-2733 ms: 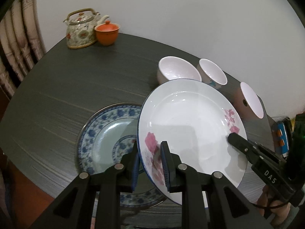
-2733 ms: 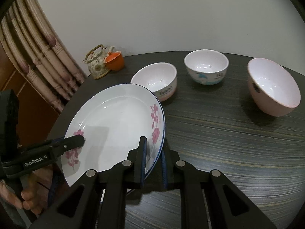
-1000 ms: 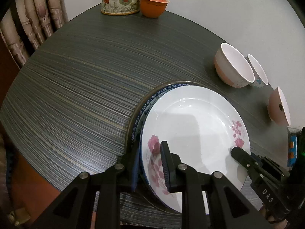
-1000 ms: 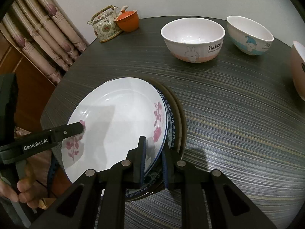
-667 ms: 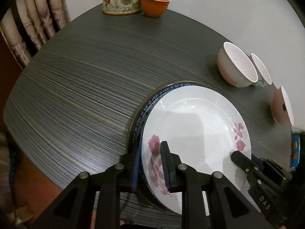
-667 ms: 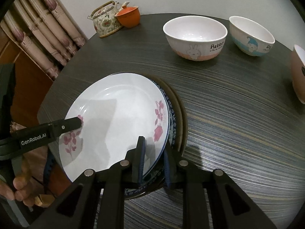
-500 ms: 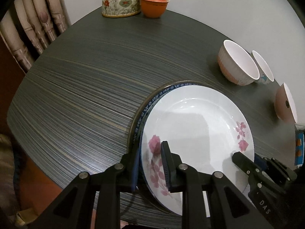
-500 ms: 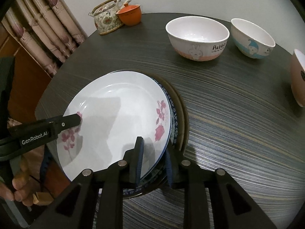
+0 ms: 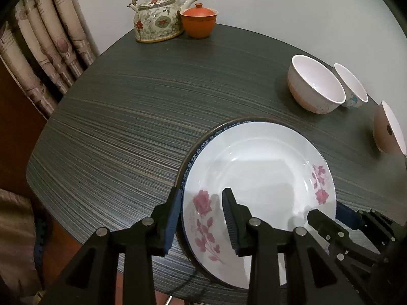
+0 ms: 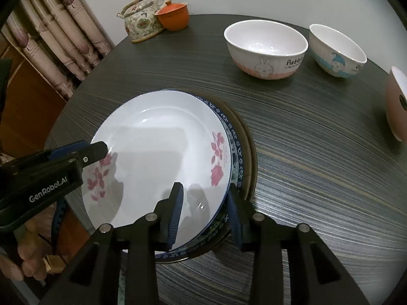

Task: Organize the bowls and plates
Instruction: 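Lower the plate onto the stack and open both grippers, then move both tools toward the large pink bowl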

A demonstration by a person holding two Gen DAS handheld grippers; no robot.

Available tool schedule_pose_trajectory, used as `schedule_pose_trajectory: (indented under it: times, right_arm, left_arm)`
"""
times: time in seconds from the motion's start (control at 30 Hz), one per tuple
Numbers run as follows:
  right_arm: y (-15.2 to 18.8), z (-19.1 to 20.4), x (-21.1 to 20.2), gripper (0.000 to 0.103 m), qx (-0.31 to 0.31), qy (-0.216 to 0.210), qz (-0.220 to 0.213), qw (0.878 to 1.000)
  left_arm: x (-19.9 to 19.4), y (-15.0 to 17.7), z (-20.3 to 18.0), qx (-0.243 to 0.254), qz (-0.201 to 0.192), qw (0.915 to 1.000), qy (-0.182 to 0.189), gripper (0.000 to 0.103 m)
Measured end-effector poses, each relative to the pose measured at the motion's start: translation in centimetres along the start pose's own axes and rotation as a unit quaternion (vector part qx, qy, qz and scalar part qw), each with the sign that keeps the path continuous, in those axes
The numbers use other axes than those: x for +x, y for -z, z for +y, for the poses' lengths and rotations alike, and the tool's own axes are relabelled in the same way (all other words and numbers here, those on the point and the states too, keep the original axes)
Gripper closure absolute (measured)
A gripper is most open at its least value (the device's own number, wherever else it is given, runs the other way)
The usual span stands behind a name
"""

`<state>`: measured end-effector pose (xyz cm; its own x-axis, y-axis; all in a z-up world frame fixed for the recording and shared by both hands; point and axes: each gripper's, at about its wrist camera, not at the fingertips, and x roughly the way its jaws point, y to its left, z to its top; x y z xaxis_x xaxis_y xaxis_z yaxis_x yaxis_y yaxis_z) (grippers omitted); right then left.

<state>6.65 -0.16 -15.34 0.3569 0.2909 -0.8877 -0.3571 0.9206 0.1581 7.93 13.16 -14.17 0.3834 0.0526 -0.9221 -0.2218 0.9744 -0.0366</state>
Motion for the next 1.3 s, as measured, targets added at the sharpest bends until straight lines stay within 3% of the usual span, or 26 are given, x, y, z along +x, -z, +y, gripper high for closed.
schedule_pose_trajectory:
  times: [0.33, 0.5, 0.57, 0.83, 0.9, 1.3]
  right_arm:
    - [-0.4, 0.3, -0.5, 0.058, 0.001, -0.001, -0.005, 1.000]
    - [-0.7, 0.9, -1.3, 0.053, -0.008, -0.002, -0.021, 1.000]
    - [-0.7, 1.0, -1.7, 0.047, -0.013, 0.002, -0.027, 1.000]
    - [-0.4, 0.6, -2.8, 0.041, -0.007, 0.008, -0.037, 0.999]
    - [-0.3, 0.3, -3.1, 0.040, -0.003, 0.014, -0.041, 0.999]
    - [0.7, -2.8, -5.4, 0.035, 0.036, 0.040, -0.053, 0.997]
  left_arm:
    - [-1.0, 0.5, -0.5, 0.002, 0.000, 1.0000, 0.008, 0.069]
    - [-1.2, 0.5, -0.8, 0.004, -0.001, 1.0000, 0.009, 0.053]
    - [-1.3, 0.6, -0.9, 0.004, -0.002, 0.9999, 0.011, 0.052]
    - [-1.9, 0.7, -1.2, 0.005, 0.000, 0.9999, 0.013, 0.048]
    - [-2.2, 0.8, -1.3, 0.003, 0.001, 0.9999, 0.014, 0.042]
    - [-3.9, 0.7, -5.5, 0.042, -0.007, 0.9985, 0.034, 0.042]
